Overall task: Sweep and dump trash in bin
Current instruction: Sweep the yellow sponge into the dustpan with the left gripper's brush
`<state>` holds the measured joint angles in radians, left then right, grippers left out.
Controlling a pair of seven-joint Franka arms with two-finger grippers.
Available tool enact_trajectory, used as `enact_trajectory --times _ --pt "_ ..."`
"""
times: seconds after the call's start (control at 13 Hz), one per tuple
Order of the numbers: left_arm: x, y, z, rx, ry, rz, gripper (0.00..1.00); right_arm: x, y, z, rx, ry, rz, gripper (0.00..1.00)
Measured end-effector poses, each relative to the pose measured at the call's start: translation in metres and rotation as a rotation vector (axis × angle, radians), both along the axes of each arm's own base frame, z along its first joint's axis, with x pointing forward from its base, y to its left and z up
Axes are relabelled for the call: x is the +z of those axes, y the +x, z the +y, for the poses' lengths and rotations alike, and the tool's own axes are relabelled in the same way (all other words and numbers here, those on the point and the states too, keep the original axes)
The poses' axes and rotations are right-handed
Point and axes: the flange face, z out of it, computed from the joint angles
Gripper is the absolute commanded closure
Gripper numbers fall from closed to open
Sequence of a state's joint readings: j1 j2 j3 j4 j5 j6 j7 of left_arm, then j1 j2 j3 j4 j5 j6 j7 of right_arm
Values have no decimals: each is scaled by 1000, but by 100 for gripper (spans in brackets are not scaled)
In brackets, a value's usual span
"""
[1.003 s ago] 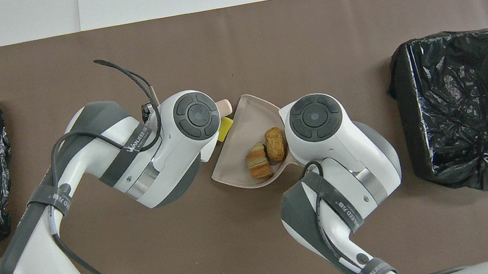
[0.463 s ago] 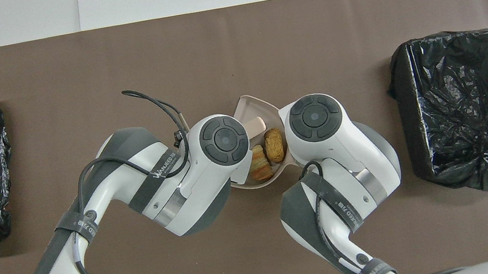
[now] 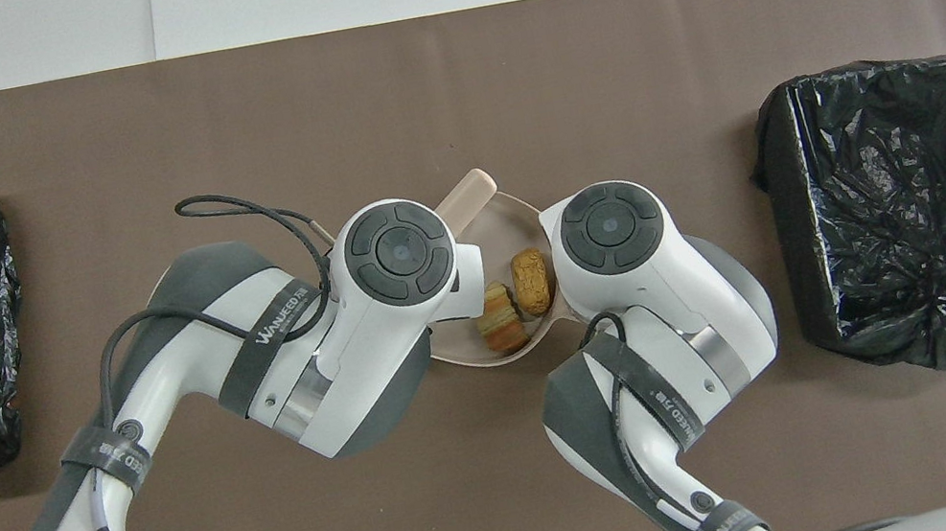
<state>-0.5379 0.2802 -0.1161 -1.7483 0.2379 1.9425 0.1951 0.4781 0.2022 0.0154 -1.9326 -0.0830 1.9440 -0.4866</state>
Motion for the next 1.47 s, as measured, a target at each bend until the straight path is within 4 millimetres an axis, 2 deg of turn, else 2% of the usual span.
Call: enact_trajectory --times 0.46,0.62,0.85,1.08,1.23,1.47 --pt "-6 -12 2 134 25 26 100 21 6 -15 16 36 -9 100" --pt "-7 -16 14 206 77 60 100 26 8 -20 10 41 -15 100" --pt "-12 -13 42 355 125 75 100 27 7 -19 55 76 4 100" --pt "-40 -23 59 423 121 153 100 25 6 -18 67 85 13 100" --pt "-56 -36 56 439 110 211 100 25 2 -18 63 91 20 100" --pt "-55 -57 32 428 64 257 100 24 0 -19 61 94 25 100"
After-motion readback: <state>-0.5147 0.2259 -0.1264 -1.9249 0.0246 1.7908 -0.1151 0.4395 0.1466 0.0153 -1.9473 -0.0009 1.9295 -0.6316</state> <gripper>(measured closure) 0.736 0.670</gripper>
